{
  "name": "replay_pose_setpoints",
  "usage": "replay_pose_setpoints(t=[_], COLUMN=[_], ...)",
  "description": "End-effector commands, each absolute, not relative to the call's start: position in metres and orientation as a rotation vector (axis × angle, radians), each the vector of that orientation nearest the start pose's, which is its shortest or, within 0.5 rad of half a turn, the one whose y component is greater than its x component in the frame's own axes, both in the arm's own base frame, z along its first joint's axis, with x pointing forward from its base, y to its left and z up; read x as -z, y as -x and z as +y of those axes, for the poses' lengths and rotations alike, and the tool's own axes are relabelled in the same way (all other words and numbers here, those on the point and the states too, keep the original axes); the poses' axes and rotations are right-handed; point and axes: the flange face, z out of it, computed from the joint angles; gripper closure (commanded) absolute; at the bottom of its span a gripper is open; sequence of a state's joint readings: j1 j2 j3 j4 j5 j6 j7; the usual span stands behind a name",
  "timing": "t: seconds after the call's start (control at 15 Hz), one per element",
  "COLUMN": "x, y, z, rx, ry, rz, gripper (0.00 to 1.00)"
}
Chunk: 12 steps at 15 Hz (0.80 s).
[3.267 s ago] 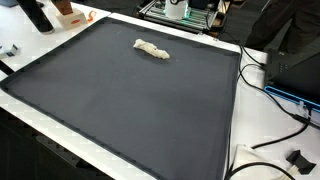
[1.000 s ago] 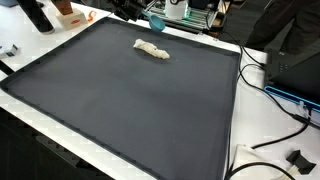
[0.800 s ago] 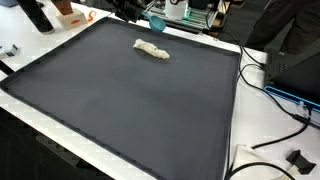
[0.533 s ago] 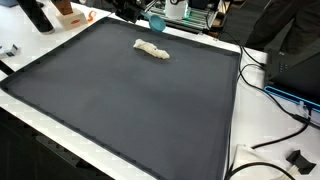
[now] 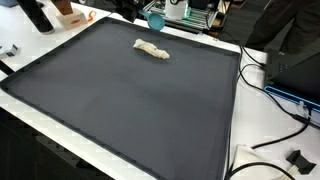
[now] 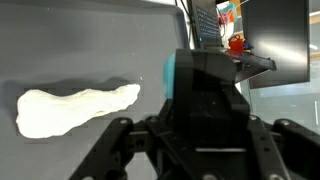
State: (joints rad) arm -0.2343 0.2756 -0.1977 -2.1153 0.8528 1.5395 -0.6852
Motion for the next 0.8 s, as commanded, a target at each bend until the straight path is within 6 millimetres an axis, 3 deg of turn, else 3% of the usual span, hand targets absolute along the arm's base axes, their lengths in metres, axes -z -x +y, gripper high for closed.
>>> replay_pose_setpoints(t=[0.0,0.73], x=[-0.294,-0.353], y=[-0.478,-0.492], z=[-0.132,-0.131], rx=[-0.307,-0.199], ry=[2.050,2.206], rz=[0.287,0.829], gripper=[0.75,0.75])
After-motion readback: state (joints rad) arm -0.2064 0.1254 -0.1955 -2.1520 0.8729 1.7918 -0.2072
